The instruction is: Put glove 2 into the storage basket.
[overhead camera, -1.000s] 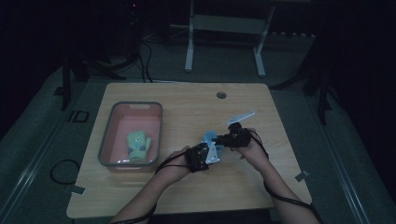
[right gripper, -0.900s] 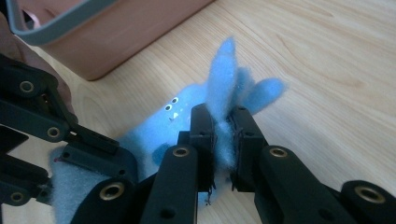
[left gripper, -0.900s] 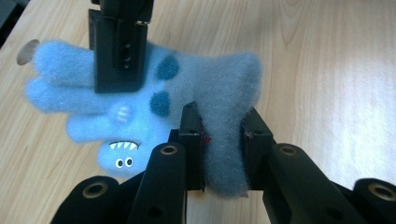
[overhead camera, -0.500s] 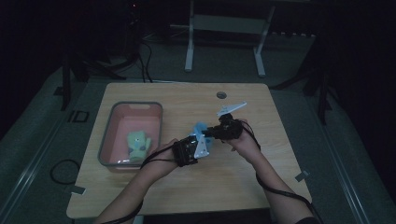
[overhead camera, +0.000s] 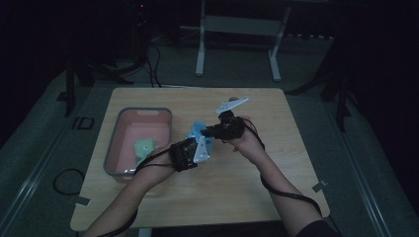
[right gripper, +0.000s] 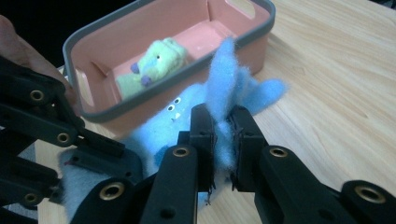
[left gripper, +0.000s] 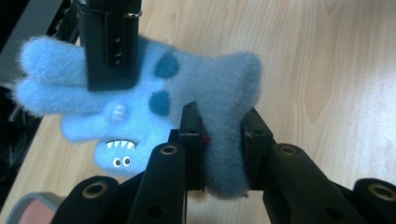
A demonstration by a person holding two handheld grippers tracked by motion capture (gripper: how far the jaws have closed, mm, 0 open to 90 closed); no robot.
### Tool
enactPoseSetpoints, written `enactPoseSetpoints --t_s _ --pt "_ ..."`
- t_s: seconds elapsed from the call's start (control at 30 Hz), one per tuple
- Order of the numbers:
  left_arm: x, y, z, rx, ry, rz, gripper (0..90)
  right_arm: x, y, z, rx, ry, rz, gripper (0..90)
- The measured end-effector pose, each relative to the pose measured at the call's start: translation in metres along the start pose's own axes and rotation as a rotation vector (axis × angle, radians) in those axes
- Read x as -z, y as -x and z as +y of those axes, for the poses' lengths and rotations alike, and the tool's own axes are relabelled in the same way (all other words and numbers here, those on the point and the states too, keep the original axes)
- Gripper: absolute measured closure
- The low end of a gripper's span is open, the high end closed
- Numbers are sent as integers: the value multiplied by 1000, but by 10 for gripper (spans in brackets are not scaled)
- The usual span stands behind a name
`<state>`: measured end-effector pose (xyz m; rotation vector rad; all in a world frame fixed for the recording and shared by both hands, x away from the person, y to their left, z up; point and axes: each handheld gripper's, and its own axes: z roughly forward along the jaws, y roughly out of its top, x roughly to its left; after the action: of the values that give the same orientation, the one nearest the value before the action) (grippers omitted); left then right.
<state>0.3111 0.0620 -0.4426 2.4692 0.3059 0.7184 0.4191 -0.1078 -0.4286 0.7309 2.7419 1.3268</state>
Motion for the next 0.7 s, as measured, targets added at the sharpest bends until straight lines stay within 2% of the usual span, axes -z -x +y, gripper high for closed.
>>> enactPoseSetpoints --t_s 0.1,0.2,0.33,0.47,0.5,0.57,0.7 --pt "4 -2 -5 0 -7 12 759 -5 -4 8 13 -5 3 817" --pt "8 -7 -11 25 -4 14 759 -11 -8 14 19 1 5 817" --pt "16 -11 -18 33 -17 12 759 -19 -13 24 34 -3 13 817" --pt "28 -15 -26 31 -30 41 759 -27 -19 35 43 -3 35 817" --pt "30 -16 -28 39 -36 34 760 -30 -21 38 46 2 34 817" --pt "35 -18 -33 35 -46 53 759 -34 -25 44 55 0 42 817" --pt "45 -21 -42 46 -62 57 760 -45 -33 54 68 -4 51 817"
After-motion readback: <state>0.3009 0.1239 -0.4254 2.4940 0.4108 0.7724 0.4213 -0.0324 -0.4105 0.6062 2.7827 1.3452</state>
